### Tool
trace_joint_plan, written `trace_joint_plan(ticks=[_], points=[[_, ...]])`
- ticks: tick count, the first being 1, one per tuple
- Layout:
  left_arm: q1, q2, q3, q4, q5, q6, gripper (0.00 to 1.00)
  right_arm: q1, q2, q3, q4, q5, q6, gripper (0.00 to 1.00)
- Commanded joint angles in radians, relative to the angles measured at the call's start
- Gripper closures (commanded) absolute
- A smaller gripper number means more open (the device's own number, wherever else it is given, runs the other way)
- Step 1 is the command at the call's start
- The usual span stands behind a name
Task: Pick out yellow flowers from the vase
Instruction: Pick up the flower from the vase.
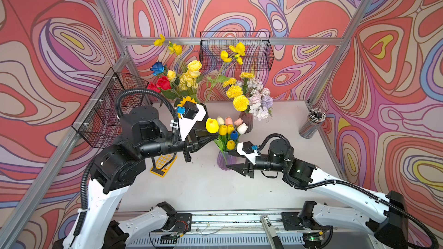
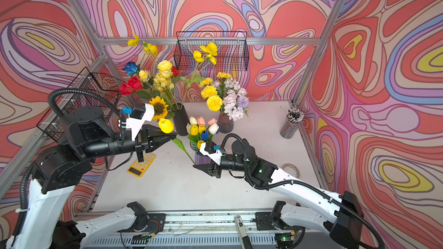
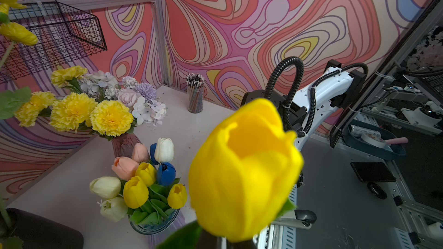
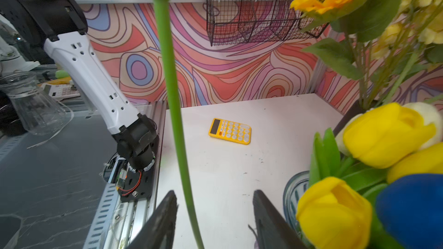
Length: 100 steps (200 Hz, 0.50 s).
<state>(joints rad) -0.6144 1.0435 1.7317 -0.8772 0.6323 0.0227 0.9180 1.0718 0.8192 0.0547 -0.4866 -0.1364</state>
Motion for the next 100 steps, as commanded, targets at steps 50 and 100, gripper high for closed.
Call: trace_joint_plan(ticks=[50,100], points=[[0.001,0.006,-0.064,0.044,0.117,0.011,1.0,0.004,0.01,-0.003,0.017,-0.131,0.041,0.53],[0.001,-0.025,-0.198,0.173,0.155,0.016,1.0,0.004,0.013,-0.009,0.028,-0.156,0.075,0.62]])
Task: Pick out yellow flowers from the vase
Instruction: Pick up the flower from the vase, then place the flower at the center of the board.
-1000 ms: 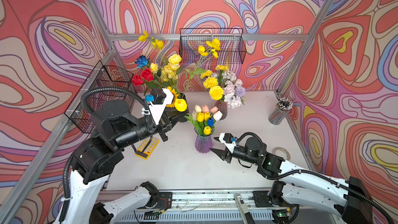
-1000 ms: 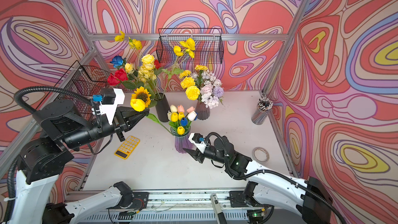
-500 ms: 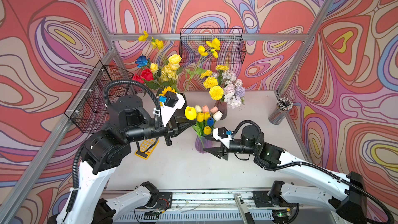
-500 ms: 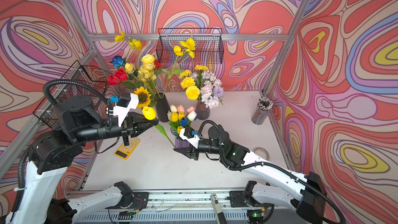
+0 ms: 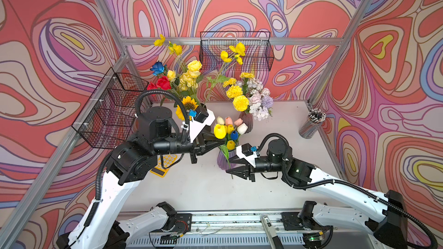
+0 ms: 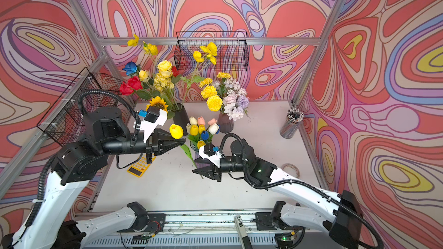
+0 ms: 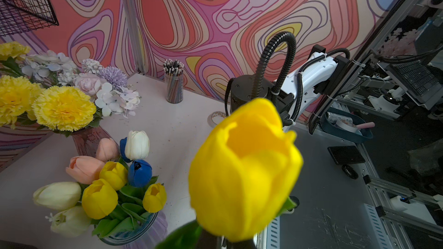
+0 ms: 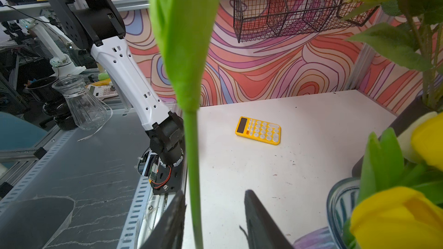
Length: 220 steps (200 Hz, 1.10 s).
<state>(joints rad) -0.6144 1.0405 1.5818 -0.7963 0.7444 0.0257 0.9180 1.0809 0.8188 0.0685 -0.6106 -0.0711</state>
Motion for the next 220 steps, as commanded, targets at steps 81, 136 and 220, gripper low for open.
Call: trace_joint_plan(ticks=[81,136,220], points=[[0.001,-0.025,-0.09,0.113,0.025,0.036,1.0,0.004,0.007,-0.012,-0.05,-0.022,0.009,0.83],[0.001,-0.051,-0.127,0.127,0.012,0.038,1.0,0.004,0.009,-0.015,-0.04,-0.009,0.032,0.94],[0.001,-0.099,-0.194,0.191,-0.041,0.016,0.5,0.004,-0.027,0.0,-0.033,0.12,0.036,1.0]])
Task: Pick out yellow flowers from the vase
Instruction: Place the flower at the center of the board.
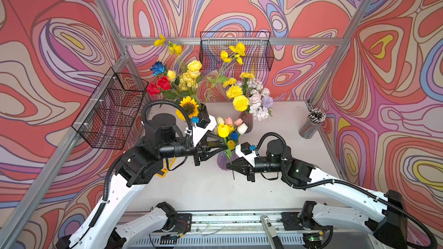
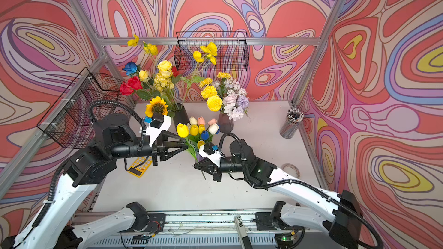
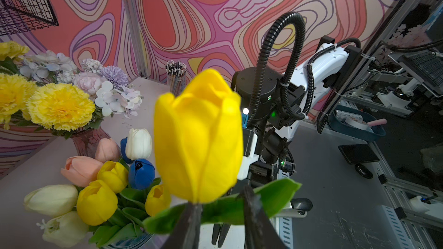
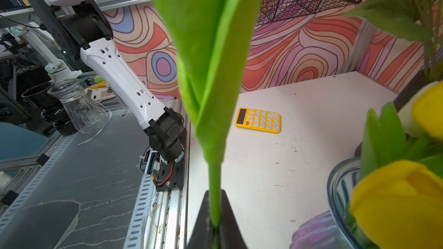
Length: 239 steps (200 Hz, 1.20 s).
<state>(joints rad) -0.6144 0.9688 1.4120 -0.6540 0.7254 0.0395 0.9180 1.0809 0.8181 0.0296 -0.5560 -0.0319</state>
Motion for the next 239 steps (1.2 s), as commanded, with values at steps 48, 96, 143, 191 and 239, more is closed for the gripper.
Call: trace_joint_plan(ticks=[48,96,143,191,239], points=[[0.001,-0.09,-0.082,0.078,-0.079,0.009,0.42,0.004,-0.082,0.03,-0.052,0.209,-0.057,1.0],[0.001,-0.151,-0.15,0.105,-0.148,0.016,0.44,0.002,-0.179,0.069,-0.15,0.535,-0.136,1.0],[0.001,-0.197,-0.221,0.141,-0.276,-0.009,0.46,0.001,-0.187,0.115,-0.215,0.9,-0.166,1.0],[0.001,-0.209,-0.249,0.145,-0.359,-0.061,0.46,-0.12,-0.139,0.151,-0.263,0.997,-0.086,1.0],[0.001,-0.217,-0.273,0.138,-0.441,-0.126,0.49,-0.276,-0.099,0.141,-0.257,0.98,-0.018,1.0]])
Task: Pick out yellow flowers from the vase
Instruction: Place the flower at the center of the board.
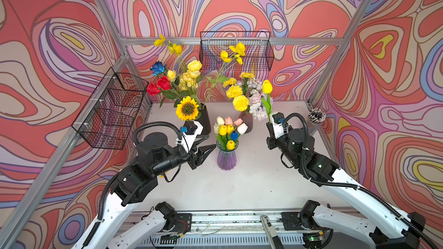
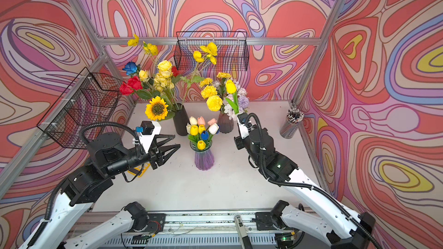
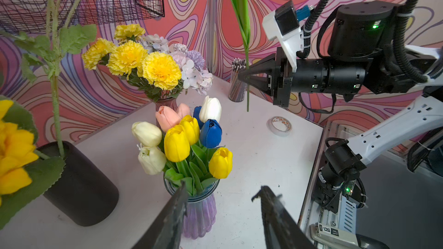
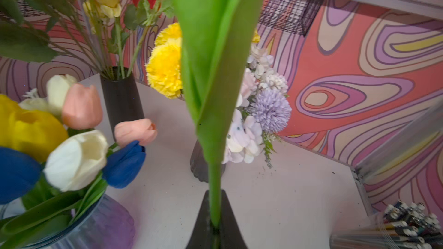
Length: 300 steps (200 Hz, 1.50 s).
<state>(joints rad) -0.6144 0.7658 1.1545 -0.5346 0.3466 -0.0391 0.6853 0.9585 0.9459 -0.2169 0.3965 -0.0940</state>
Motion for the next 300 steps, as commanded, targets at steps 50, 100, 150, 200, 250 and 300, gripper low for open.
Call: trace_joint_plan(ticks=[50,100,150,200,250,300], points=[[0.001,-0.028,-0.036,-0.005,-0.108,-0.065,0.49,-0.171,0.062,-0.012,0.032,-0.024,0.133,1.0],[0.001,-0.066,-0.072,-0.025,-0.172,-0.078,0.49,-0.315,0.101,-0.036,0.046,-0.125,0.219,1.0],[0.001,-0.099,-0.111,-0.035,-0.202,-0.087,0.5,-0.446,0.18,-0.044,0.055,-0.24,0.291,1.0],[0.001,-0.104,-0.141,-0.048,-0.217,-0.082,0.53,-0.524,0.314,-0.009,0.001,-0.283,0.312,1.0],[0.001,-0.111,-0.165,-0.05,-0.224,-0.076,0.53,-0.567,0.488,0.104,-0.132,-0.306,0.223,1.0],[0.001,-0.115,-0.171,-0.054,-0.187,-0.039,0.5,-0.645,0.632,0.222,-0.223,-0.398,0.154,1.0]])
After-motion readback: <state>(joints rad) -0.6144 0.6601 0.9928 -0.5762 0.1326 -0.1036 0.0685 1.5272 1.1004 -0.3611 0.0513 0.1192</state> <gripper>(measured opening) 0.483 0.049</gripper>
